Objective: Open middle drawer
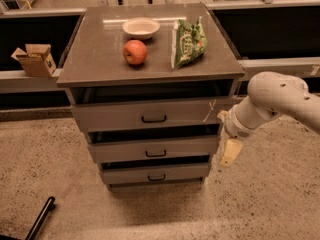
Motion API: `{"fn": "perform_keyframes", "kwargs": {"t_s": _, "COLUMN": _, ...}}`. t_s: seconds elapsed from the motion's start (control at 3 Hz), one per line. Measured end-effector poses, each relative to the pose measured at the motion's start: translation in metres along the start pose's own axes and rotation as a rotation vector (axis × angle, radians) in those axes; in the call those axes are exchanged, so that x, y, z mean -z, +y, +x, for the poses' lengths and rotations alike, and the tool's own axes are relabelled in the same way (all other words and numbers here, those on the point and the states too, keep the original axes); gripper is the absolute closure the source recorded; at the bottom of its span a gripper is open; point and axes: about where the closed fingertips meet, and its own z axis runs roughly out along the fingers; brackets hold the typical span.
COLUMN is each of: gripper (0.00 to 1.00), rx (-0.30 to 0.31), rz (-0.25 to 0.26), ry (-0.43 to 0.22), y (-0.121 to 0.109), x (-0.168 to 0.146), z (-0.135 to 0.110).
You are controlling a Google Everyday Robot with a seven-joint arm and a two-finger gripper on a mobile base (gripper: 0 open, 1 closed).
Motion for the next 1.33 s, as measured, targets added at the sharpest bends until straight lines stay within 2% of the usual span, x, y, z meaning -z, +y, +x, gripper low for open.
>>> {"fn": "perform_keyframes", "kwargs": {"t_s": 0.33, "gripper": 0.00, "rx": 0.062, "rz": -0.030, "ry": -0.078, "y": 0.001, "x": -0.041, "z": 0.003}}
{"fn": "perform_keyframes", "kwargs": {"t_s": 0.67, "gripper": 0.00, "rx": 0.149, "rz": -0.031, "ry": -0.182, "y": 0.005, "x": -0.083, "z": 0.006}}
{"fn": "perform_keyframes", "kwargs": {"t_s": 1.0, "gripper": 0.00, "rx": 0.199, "rz": -0.039, "ry": -0.185, "y": 0.009, "x": -0.089, "z": 0.007}}
{"fn": "perform_keyframes", "kwargs": {"t_s": 1.33, "gripper": 0.00, "rx": 0.188, "rz": -0.051, "ry": -0.181, "y": 0.003, "x": -0.120, "z": 0.019}}
